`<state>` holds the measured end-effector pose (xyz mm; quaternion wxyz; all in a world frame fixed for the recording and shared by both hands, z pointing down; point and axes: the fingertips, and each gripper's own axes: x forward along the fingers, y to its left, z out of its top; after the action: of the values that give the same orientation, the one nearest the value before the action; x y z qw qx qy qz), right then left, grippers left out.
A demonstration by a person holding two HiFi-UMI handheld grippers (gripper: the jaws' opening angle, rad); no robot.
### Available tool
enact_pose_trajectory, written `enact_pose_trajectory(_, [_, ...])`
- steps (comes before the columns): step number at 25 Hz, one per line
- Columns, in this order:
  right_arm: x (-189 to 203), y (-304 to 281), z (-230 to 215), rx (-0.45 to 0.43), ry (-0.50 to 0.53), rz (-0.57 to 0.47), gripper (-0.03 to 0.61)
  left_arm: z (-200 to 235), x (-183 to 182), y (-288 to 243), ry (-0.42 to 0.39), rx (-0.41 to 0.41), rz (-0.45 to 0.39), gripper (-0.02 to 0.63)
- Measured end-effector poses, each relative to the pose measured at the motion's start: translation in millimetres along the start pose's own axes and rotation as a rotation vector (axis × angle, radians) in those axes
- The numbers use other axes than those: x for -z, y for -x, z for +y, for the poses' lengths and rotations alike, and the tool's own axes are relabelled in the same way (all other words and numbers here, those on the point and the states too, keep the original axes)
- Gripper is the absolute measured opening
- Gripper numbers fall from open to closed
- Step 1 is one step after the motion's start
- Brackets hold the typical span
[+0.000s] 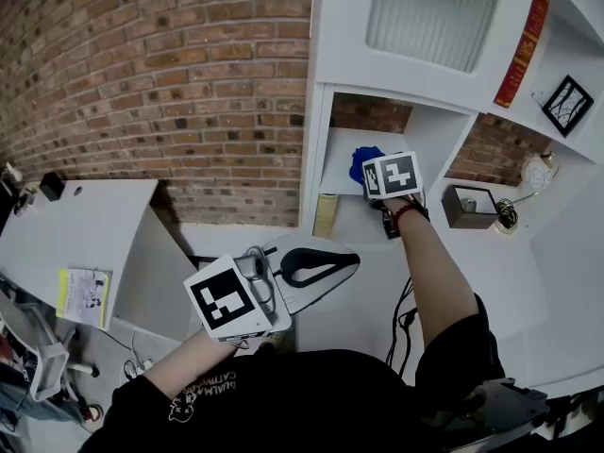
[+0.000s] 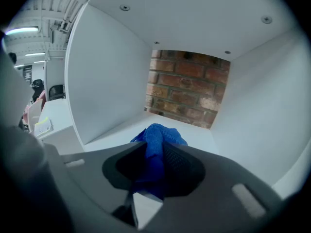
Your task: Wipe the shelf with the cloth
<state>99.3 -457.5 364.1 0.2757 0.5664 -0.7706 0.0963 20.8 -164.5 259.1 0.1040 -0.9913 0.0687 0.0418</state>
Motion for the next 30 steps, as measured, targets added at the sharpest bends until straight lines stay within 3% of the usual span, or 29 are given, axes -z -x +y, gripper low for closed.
enact_pose_trajectory(6, [13, 10, -36, 0.119, -0.041, 0.017, 0.104, -2, -1, -3, 0.004, 0.004, -0.009, 0.005])
enact_pose_trajectory(16, [34, 27, -75, 0.223, -0.114, 0.059, 0.104, -12, 3, -12, 0.031, 0.035, -0.019, 0.003])
enact_pose_trajectory(24, [36, 34, -83, 0.208, -0.164, 0.039, 0.106, -14, -1, -8, 0.06, 0.027, -0.043, 0.005])
enact_pose_trajectory(27, [23, 37, -68, 0.192, -0.124, -0.047, 0.107, -13, -1, -4, 0.086, 0.015, -0.054, 0.003])
enact_pose_trajectory(30, [-3, 39, -34, 0.097, -0.128, -0.173, 0.106, -8, 0, -2, 0.105, -0.003, -0.041, 0.003])
